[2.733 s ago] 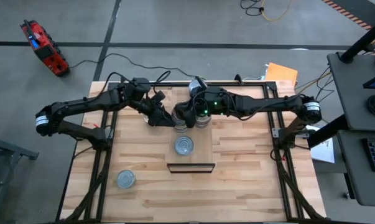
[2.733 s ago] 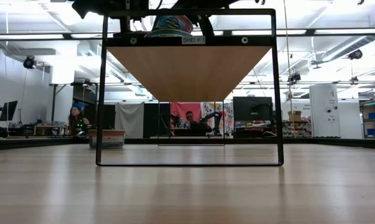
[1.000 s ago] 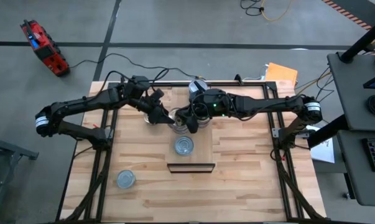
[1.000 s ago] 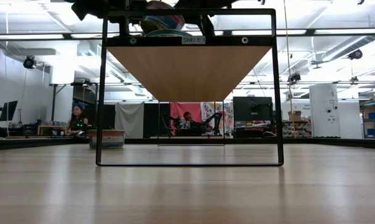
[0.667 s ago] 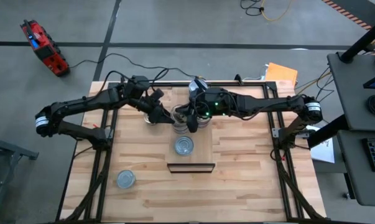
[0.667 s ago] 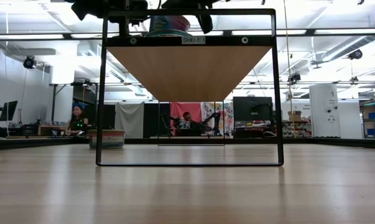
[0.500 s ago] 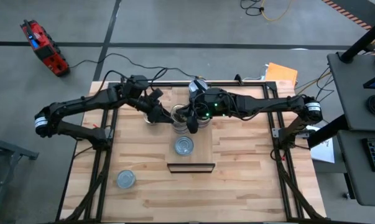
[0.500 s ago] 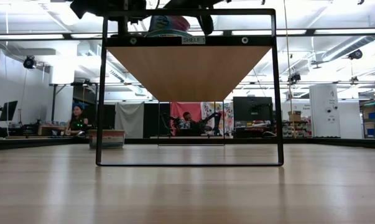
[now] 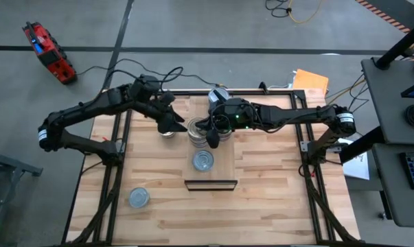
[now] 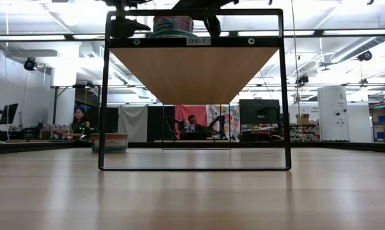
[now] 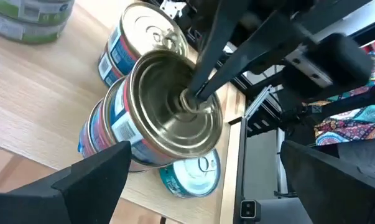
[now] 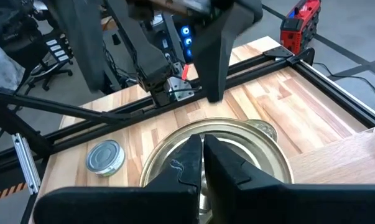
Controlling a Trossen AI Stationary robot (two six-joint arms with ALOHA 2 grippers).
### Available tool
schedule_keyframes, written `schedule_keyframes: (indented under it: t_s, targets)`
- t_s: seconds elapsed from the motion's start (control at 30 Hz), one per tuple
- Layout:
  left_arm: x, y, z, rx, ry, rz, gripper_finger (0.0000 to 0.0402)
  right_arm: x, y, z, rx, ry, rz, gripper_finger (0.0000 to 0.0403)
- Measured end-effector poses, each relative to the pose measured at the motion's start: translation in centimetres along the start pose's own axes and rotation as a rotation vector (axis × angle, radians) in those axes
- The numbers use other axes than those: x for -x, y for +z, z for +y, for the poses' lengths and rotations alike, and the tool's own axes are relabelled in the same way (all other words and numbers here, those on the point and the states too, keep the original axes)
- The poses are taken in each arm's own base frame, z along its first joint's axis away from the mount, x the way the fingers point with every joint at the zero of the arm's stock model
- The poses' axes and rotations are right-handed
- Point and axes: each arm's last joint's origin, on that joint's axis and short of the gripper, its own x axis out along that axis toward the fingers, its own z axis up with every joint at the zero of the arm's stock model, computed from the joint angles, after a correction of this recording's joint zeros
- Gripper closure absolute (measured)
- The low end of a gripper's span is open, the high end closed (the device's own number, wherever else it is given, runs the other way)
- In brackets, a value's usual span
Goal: Stack canned seafood by type on shelf
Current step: Stack the blue-pink tuna can on top of the blue-pink tuna can on the shelf aligned with the other blue-pink tuna can
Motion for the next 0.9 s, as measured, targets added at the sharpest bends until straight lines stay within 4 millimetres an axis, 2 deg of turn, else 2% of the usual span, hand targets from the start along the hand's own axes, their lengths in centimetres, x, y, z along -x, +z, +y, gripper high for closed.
schedule_keyframes:
  t_s: [0.2,0.33,0.47,0.7,0.9]
  targets:
    - [1.3,1.0,-1.4,-0.028,-0.018,-0.034,0.0005,0.5,0.2,0.5,-0.023,0.01,-0.004,0.0394]
    - [2.2,1.5,-2.6,-0.04,-0.042,-0.063,0.0005,2.4,1.6,1.3,-0.06,0.043,-0.022,0.0394]
    - [2.6,1.2,-3.0,-0.003,-0.036,-0.031,0.0005,4.4,2.1,2.4,-0.096,0.133,0.064,0.0394]
    - [2.2,0.3,-3.4,0.144,-0.055,0.054,0.0005,5.6,-0.6,5.1,-0.108,0.206,0.312,0.0394]
    - [2.2,-1.4,-2.6,0.235,0.113,0.16,0.0014,4.3,-2.9,6.4,-0.042,0.093,0.341,0.0394]
